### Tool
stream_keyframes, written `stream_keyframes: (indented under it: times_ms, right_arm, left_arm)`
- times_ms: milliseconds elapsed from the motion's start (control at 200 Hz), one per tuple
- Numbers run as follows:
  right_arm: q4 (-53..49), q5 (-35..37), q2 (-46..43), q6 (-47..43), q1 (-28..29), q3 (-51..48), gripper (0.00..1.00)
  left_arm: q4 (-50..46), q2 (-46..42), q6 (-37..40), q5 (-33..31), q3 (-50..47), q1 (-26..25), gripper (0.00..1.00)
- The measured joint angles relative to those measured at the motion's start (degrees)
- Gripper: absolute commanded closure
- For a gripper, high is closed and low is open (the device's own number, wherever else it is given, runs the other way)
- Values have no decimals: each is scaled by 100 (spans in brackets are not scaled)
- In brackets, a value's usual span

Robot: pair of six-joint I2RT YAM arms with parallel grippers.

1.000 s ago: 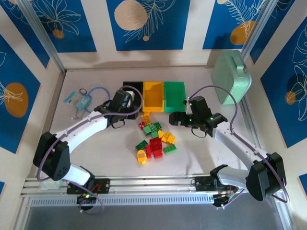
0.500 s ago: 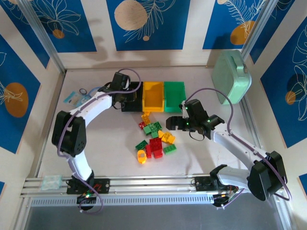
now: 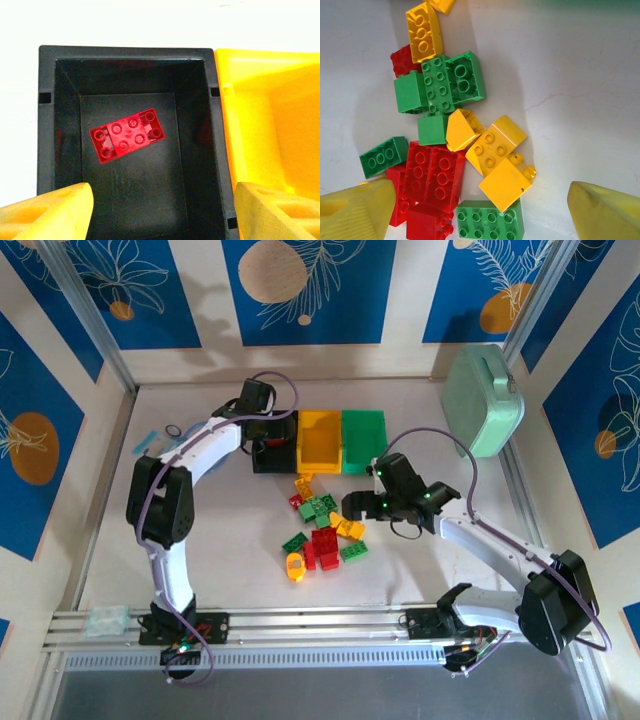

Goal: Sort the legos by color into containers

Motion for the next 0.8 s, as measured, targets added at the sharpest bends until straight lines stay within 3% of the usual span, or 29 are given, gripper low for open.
stream_keyframes:
  times_ms: [225, 445, 800]
  right_arm:
    - [-190, 17, 332, -26, 26, 116, 10]
    - [-490, 153, 988, -20, 125, 400, 16]
    - [-643, 302, 1805, 116, 531, 542, 27]
  left_arm:
    - [267, -1368, 0, 4, -1126, -162, 25]
    - [619, -2833, -74, -92, -2503, -520, 25]
    - [640, -4057, -422, -232, -4293, -680, 25]
